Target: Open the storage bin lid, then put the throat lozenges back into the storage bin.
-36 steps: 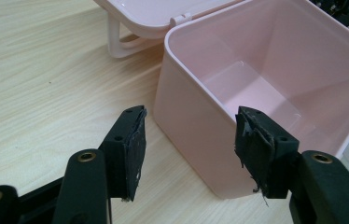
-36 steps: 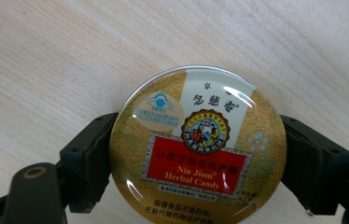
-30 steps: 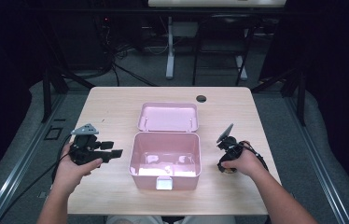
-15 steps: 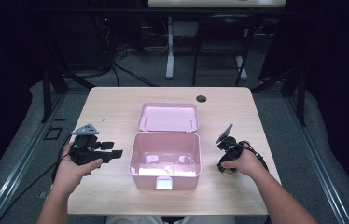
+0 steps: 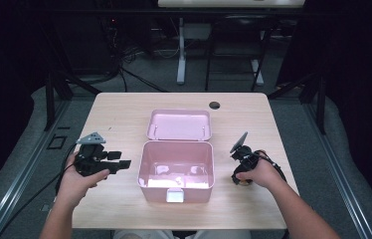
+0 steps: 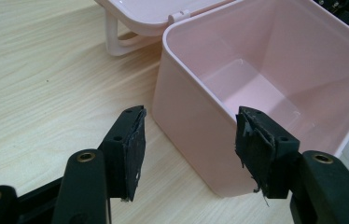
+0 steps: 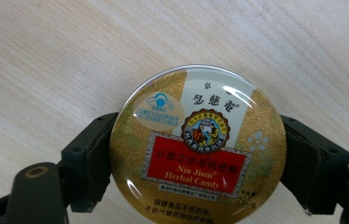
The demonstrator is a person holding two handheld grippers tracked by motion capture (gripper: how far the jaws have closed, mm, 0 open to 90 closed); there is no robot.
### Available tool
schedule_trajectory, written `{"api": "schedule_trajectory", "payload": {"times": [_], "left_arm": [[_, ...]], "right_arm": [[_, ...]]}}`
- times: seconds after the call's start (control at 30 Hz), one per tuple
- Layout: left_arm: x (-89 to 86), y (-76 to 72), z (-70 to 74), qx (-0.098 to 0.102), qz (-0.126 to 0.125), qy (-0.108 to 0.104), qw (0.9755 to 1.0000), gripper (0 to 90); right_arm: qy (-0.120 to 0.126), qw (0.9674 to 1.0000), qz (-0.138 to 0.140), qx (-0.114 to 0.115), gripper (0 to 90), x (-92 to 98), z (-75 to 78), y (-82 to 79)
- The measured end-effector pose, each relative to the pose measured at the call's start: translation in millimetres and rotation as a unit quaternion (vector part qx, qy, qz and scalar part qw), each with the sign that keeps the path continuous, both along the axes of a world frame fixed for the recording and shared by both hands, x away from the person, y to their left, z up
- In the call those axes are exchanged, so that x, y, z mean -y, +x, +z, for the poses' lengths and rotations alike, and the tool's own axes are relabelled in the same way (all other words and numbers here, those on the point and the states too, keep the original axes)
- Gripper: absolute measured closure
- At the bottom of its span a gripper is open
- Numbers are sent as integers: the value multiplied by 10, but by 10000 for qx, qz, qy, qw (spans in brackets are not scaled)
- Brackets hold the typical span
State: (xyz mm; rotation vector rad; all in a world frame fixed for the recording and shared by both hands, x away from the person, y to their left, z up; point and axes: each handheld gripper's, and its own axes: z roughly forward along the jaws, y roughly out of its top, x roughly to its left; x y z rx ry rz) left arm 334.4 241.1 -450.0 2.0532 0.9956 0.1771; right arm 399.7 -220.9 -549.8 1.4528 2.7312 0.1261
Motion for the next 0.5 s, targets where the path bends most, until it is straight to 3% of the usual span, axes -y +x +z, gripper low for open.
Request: {"api": "schedule_trajectory", "payload": {"times": [0.5], "left_arm": [[21,5,-23,-34,-7,27,10000,429]], "right_arm": [[22,9999,114,45,198,-24,199,-6]]}}
